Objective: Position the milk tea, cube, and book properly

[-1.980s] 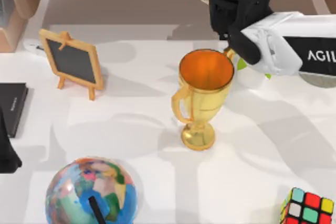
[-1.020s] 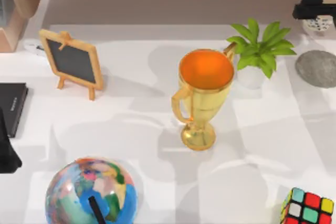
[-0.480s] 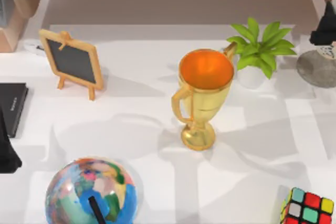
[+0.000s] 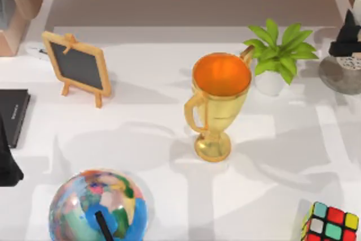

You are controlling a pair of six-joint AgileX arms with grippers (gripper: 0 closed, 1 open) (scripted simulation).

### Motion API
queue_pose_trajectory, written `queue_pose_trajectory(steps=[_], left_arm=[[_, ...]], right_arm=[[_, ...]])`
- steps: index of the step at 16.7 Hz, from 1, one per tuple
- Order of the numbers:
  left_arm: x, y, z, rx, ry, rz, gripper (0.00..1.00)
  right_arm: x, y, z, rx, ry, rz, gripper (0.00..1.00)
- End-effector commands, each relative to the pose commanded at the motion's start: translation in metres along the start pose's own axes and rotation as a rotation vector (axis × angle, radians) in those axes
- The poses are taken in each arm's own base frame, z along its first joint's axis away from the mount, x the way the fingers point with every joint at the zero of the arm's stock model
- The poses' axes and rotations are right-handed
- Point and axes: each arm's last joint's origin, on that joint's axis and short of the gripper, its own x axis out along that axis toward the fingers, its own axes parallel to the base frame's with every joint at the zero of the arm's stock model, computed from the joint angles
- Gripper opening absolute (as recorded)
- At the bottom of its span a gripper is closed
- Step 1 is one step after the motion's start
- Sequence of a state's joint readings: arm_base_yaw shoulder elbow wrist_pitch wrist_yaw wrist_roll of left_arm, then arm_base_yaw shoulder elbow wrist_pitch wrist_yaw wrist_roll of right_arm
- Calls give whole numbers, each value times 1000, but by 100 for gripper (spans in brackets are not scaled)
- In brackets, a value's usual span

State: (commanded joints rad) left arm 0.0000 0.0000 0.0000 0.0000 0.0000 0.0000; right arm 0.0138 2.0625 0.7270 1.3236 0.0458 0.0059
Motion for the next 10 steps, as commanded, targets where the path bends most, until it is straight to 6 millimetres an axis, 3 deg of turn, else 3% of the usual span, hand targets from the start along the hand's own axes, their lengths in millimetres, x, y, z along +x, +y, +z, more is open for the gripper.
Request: queue_pose_trajectory(steps=[6,10], left_arm=[[0,0,0,0,0,0,100],[0,0,0,0,0,0,100]], right_arm=[[-1,-1,-9,0,0,-1,0],[-1,-1,-9,0,0,-1,30]])
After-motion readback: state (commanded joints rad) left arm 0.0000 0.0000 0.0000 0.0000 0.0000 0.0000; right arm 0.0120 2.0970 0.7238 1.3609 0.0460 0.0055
